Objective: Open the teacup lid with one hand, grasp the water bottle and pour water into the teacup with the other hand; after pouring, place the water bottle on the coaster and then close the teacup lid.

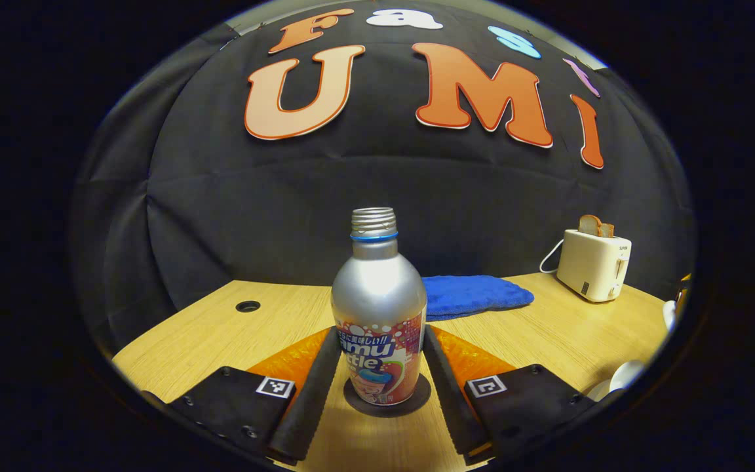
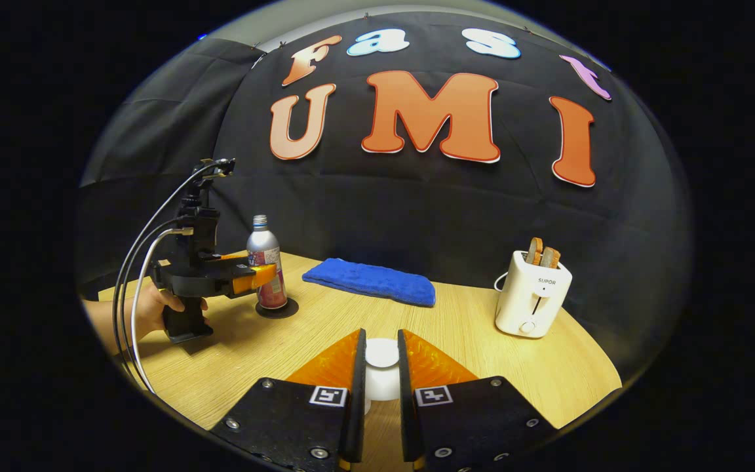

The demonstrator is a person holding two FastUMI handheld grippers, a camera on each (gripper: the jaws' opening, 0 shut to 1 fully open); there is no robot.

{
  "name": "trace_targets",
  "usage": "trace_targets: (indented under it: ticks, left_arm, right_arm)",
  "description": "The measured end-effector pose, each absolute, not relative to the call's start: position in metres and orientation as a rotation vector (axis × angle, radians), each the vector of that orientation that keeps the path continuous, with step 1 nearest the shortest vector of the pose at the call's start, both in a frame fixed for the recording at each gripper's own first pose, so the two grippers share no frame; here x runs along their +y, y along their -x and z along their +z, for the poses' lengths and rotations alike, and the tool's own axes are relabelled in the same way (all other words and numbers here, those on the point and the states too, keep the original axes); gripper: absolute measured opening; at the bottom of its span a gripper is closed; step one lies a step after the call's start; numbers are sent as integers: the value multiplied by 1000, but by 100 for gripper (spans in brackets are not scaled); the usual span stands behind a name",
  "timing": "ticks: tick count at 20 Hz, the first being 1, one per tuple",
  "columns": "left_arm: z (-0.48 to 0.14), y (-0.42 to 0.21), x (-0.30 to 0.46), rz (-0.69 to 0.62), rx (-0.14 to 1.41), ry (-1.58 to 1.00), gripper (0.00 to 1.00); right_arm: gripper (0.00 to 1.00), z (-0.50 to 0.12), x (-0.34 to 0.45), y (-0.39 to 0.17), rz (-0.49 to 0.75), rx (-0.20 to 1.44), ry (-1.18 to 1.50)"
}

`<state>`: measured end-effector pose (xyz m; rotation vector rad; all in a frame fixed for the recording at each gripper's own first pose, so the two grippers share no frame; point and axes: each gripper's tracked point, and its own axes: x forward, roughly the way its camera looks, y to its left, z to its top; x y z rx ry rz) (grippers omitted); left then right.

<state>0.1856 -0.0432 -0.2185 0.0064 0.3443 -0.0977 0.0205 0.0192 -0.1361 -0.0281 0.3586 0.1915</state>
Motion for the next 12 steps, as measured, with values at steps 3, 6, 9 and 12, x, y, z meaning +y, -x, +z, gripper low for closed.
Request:
trace_targets:
  ticks: [3,6,9,12]
  left_arm:
    - [-228,-187,-50,-112,372,2,80]
    - [-231,-185,-50,-117,389,-2,82]
    - [-236,-181,-48,-110,417,-10,87]
    - [-230,-172,-41,-98,409,-3,92]
  right_arm:
    - [23,-143,25,-21,204,377,28]
    - [24,-150,30,-21,214,400,22]
    - [24,-153,38,-20,231,411,22]
    - [24,-159,45,-18,245,426,19]
